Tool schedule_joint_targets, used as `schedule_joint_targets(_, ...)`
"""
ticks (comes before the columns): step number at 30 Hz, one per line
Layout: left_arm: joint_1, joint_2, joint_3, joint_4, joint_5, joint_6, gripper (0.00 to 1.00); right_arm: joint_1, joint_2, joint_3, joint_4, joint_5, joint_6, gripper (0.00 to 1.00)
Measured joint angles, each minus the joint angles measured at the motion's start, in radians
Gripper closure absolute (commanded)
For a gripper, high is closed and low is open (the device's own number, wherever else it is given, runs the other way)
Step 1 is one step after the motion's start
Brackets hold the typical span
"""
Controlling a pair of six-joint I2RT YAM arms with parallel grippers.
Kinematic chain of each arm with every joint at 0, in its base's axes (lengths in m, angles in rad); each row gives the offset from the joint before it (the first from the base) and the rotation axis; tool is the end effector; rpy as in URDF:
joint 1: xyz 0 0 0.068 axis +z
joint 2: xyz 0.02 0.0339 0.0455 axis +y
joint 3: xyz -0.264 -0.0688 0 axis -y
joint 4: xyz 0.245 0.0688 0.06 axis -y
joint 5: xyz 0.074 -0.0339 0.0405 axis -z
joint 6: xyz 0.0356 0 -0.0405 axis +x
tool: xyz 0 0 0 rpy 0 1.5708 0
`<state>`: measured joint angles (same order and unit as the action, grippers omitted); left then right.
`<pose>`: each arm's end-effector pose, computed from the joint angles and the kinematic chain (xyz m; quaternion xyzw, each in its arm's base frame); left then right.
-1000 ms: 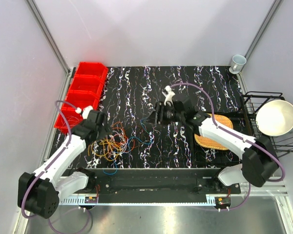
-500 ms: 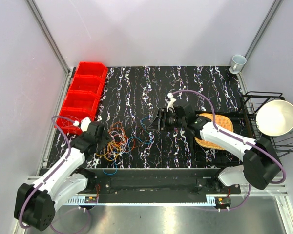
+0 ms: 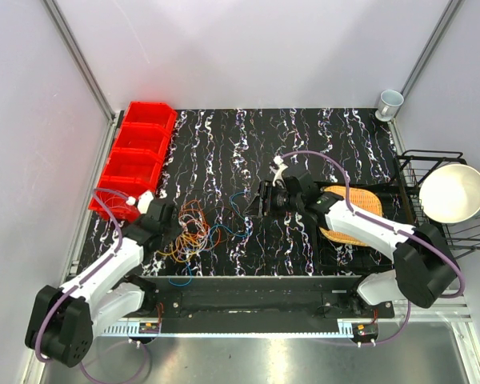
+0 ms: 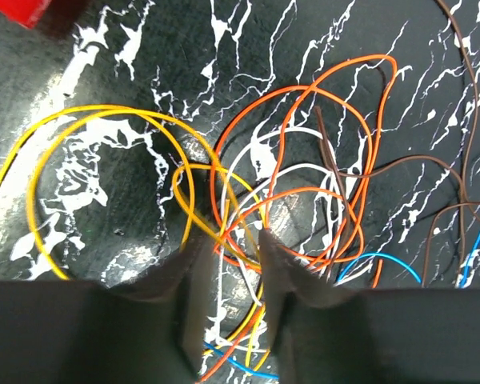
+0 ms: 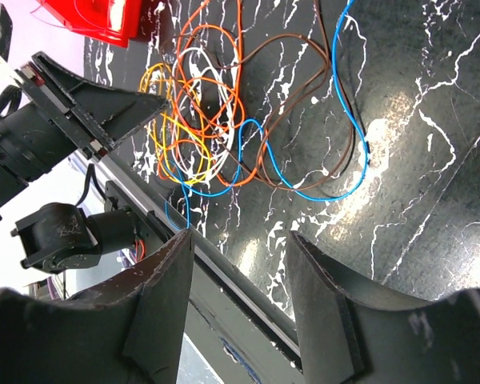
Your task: Untangle the cables
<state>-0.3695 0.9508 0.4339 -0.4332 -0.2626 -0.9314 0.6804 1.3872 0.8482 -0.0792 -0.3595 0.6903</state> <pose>0.1640 -0.0536 0.1713 -0.3002 0.8959 -0.0841 0.3164 0.2256 0.1987 0.2366 -0.0776 0.8748 0.4085 0.2487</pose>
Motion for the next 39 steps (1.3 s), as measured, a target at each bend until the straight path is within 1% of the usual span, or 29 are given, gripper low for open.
schedule_joint_targets(1, 0.0, 0.003, -0.002, 0.006, 0.002, 0.0, 0.97, 0.0, 0.003, -0.001, 0.0, 0.0, 0.0, 0.45)
schedule_joint_targets(2, -0.001, 0.006, -0.002, 0.009, 0.002, 0.002, 1.0, 0.0, 0.005, -0.001, 0.0, 0.0, 0.001, 0.45)
schedule_joint_targets(7, -0.01, 0.015, 0.013, 0.001, 0.006, 0.019, 1.0, 0.0, 0.007, -0.002, 0.003, 0.0, 0.004, 0.45)
schedule_joint_targets(10, -0.013, 0.013, 0.109, -0.063, 0.006, 0.041, 1.0, 0.0, 0.012, -0.002, 0.005, 0.0, 0.006, 0.45)
schedule_joint_targets(13, -0.014, 0.014, 0.313, -0.141, 0.01, 0.076, 1.0, 0.0, 0.014, -0.002, 0.005, 0.002, 0.007, 0.45)
schedule_joint_targets(15, -0.014, 0.024, 0.484, -0.168, 0.023, 0.103, 1.0, 0.0, 0.014, -0.002, 0.005, 0.004, 0.007, 0.45)
schedule_joint_targets(16, -0.015, 0.037, 0.611, -0.187, 0.039, 0.124, 1.0, 0.0, 0.014, -0.002, 0.005, 0.008, 0.007, 0.45)
schedule_joint_targets(19, -0.027, 0.085, 0.918, -0.199, 0.11, 0.189, 1.0, 0.001, 0.013, -0.002, 0.005, 0.023, 0.007, 0.45)
schedule_joint_targets(21, -0.04, 0.119, 1.093, -0.211, 0.156, 0.236, 1.0, 0.001, 0.011, -0.002, 0.003, 0.034, 0.006, 0.45)
schedule_joint_targets(23, -0.05, 0.138, 1.237, -0.216, 0.207, 0.284, 1.0, 0.001, 0.006, -0.002, 0.003, 0.046, 0.006, 0.45)
schedule_joint_targets(24, -0.051, 0.137, 1.281, -0.216, 0.233, 0.307, 1.0, 0.001, 0.003, -0.002, 0.002, 0.054, 0.006, 0.45)
schedule_joint_targets(27, -0.052, 0.103, 1.303, -0.221, 0.271, 0.365, 1.0, 0.001, -0.005, -0.001, 0.002, 0.064, 0.004, 0.45)
schedule_joint_targets(31, -0.051, 0.053, 1.175, -0.229, 0.268, 0.411, 1.0, 0.001, -0.006, -0.001, 0.002, 0.074, 0.003, 0.45)
schedule_joint_targets(35, -0.051, 0.084, 1.044, -0.264, 0.24, 0.442, 1.0, 0.001, -0.006, -0.001, 0.002, 0.074, 0.003, 0.45)
schedule_joint_targets(39, -0.05, 0.138, 1.003, -0.312, 0.186, 0.472, 1.0, 0.001, -0.006, -0.001, 0.002, 0.075, 0.003, 0.45)
